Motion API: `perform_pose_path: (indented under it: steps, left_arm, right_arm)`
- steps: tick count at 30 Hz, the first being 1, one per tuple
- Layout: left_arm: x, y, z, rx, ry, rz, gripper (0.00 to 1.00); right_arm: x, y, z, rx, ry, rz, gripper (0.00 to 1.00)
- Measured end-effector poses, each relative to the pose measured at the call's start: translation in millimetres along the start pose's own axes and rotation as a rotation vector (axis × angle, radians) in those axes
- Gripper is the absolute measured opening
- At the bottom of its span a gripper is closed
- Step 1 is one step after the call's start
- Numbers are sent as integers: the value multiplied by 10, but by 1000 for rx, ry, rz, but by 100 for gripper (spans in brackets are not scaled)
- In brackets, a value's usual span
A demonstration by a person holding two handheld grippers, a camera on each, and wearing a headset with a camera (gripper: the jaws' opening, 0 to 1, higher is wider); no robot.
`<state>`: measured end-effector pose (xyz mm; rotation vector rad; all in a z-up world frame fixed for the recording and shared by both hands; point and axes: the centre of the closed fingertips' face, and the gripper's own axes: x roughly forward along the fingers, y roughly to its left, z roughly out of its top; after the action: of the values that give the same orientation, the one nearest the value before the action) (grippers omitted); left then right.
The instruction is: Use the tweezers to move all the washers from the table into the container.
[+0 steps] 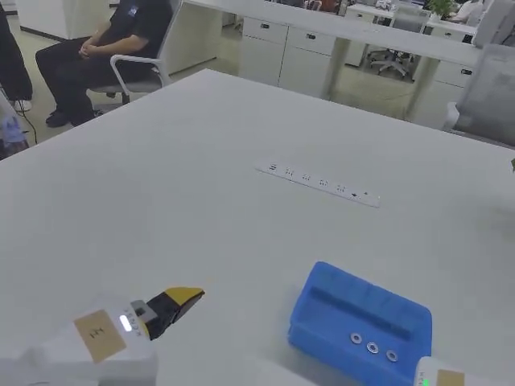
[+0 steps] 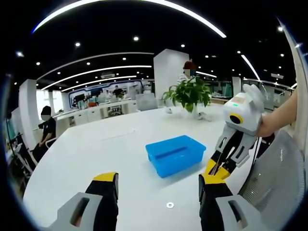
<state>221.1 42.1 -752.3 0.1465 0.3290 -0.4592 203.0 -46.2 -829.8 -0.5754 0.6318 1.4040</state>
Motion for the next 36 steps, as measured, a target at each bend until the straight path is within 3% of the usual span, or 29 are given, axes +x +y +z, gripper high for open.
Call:
perform_pose_path:
  steps: [9, 14, 19, 22, 27, 36]
  left_arm:
    - [-3, 0, -1, -2, -2, -1, 68]
    - [-2, -4, -6, -2, 0, -4, 68]
    - [-3, -4, -10, -1, 1, -3, 68]
    - [-3, -4, -11, -1, 2, -4, 68]
    - [-3, 0, -15, -3, 2, -3, 67]
    - [-2, -1, -13, -2, 3, -2, 67]
  right_arm:
    - [-57, 4, 16, 10, -7, -7, 3]
    - [-133, -90, 111, 46, -54, -30, 3]
    - [-215, -206, 223, 141, -126, -35, 3]
    - [-274, -299, 284, 186, -170, -49, 3]
    - [-407, -521, 388, 320, -275, -74, 3]
    - [-552, -879, 441, 380, -328, -136, 3]
